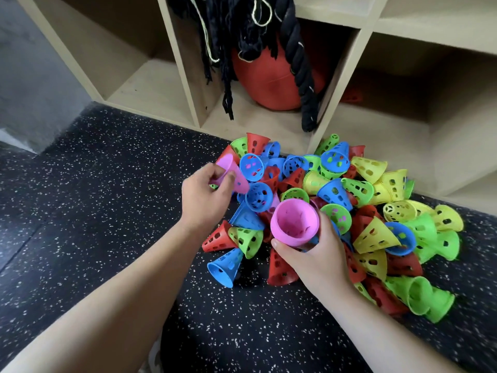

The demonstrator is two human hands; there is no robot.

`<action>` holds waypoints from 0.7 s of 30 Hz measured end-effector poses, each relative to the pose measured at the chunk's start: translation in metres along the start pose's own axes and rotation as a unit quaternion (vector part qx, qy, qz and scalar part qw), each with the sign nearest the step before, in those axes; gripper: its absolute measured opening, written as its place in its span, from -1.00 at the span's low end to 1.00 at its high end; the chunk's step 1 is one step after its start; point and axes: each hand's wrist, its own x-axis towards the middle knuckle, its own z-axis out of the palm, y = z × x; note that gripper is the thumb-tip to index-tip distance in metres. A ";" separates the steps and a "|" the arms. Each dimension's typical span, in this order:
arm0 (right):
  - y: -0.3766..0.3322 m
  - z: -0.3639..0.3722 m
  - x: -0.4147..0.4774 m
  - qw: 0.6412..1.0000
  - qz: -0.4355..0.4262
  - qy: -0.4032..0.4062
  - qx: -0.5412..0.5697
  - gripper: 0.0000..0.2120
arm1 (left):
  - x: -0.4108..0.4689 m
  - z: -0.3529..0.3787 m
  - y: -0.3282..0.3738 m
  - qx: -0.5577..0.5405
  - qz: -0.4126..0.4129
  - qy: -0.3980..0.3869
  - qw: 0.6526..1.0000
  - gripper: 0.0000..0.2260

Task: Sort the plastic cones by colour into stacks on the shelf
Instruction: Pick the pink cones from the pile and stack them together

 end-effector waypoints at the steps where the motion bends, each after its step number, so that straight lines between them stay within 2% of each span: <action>1: 0.000 0.000 -0.002 1.000 0.000 0.003 -0.008 -0.40 | -0.003 -0.001 0.013 -0.005 0.056 0.019 0.998 -0.82; 3: 0.001 0.000 -0.005 1.000 0.004 0.011 -0.016 -0.41 | -0.012 -0.002 0.042 -0.027 0.184 0.005 0.982 -0.84; 5: 0.001 -0.001 -0.007 1.000 0.010 0.016 -0.010 -0.43 | -0.023 -0.002 0.064 -0.043 0.291 -0.043 0.955 -0.85; 8: 0.001 -0.004 -0.011 1.000 0.011 0.021 -0.004 -0.48 | -0.041 0.007 0.075 -0.027 0.382 -0.122 0.916 -0.84; 11: 0.002 -0.005 -0.013 1.000 0.007 0.029 -0.003 -0.49 | -0.054 0.015 0.068 0.014 0.432 -0.194 0.881 -0.79; 13: 0.004 -0.006 -0.013 0.999 0.010 0.038 -0.003 -0.42 | -0.059 0.015 0.059 0.037 0.430 -0.194 0.881 -0.69; 15: 0.004 -0.010 -0.014 0.999 0.017 0.043 -0.010 -0.39 | -0.059 0.013 0.049 0.039 0.370 -0.151 0.916 -0.62; 17: 0.005 -0.014 -0.015 0.999 0.018 0.044 -0.018 -0.40 | -0.055 0.012 0.038 0.018 0.276 -0.141 0.950 -0.61; 19: 0.006 -0.014 -0.016 0.999 0.022 0.042 -0.023 -0.39 | -0.054 0.011 0.026 0.024 0.245 -0.193 0.950 -0.57; 21: 0.006 -0.013 -0.015 0.999 0.030 0.036 -0.013 -0.39 | -0.059 0.014 0.011 0.053 0.264 -0.279 0.922 -0.42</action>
